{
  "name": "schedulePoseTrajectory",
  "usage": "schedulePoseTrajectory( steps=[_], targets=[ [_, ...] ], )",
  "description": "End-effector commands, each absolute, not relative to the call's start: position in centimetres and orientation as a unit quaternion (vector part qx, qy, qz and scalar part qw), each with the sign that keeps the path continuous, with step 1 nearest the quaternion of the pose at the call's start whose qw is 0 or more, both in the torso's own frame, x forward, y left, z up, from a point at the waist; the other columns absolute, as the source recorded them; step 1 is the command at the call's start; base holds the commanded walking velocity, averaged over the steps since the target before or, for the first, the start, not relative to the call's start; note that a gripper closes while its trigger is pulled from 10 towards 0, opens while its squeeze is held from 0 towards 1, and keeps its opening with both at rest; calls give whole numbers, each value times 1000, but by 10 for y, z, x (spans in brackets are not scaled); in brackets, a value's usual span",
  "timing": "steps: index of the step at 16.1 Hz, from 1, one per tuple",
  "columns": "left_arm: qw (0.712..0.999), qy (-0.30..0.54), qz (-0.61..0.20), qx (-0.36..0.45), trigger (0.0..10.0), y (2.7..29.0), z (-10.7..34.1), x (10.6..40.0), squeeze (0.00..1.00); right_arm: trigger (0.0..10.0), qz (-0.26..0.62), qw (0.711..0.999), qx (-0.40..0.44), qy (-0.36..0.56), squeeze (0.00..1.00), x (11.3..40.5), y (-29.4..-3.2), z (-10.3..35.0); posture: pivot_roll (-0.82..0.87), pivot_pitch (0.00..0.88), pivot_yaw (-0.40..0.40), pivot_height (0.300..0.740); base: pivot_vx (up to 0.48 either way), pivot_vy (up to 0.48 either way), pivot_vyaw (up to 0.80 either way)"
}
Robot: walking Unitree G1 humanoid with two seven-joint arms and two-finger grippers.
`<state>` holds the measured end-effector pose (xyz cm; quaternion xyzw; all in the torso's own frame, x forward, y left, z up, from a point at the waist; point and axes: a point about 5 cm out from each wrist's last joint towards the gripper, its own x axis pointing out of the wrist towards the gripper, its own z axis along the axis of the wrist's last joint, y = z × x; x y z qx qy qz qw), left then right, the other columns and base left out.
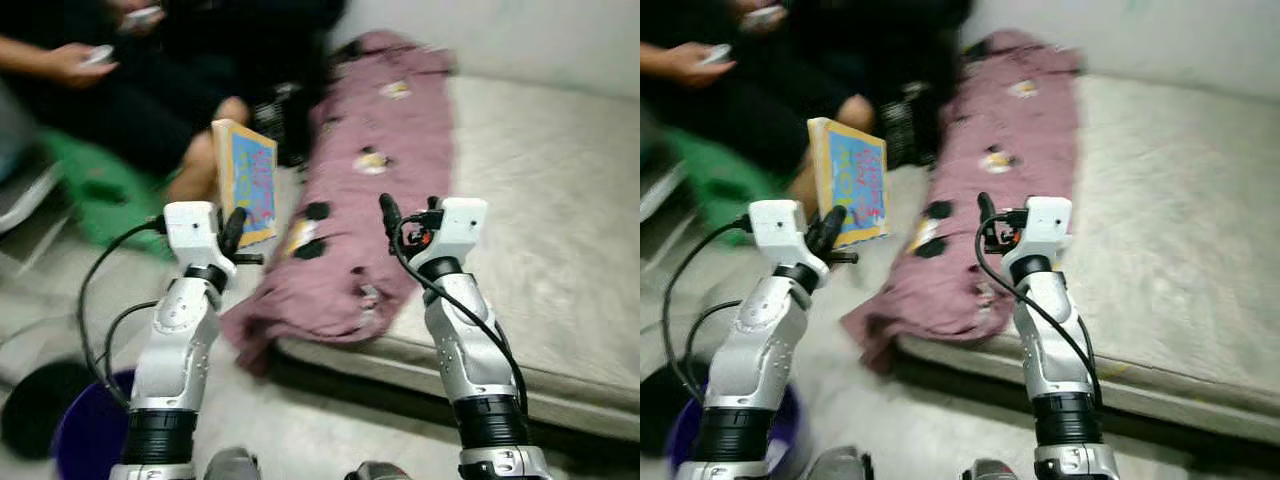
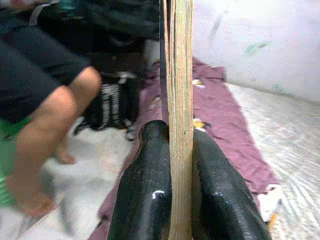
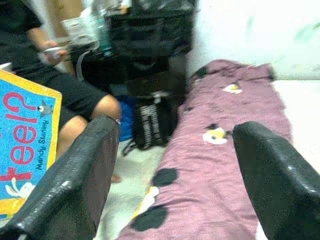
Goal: Clean up the room
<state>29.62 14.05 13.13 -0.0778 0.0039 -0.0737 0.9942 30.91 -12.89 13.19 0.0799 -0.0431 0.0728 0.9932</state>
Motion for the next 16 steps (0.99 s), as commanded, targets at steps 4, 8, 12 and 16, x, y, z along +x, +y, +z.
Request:
schedulePoseTrajectory(
  steps=[4,8,12,16],
  targets=[
    [992,-26,-86,-85,10000,134,144,297,0,10000,65,994,79,-47,0,311,-133,134,-40,0,-12,740,63,0,-505],
    [993,-25,-77,-87,10000,135,144,298,0,10000,63,994,77,-47,0,311,-134,133,-37,0,-12,740,0,0,0],
    [993,-23,-77,-83,10000,135,143,298,0,10000,61,994,76,-42,0,312,-135,132,-36,0,-11,740,0,0,-400],
    [993,-23,-83,-81,10000,134,143,299,0,10000,61,994,75,-43,0,313,-135,132,-35,0,-11,740,0,0,-800]
  ],
)
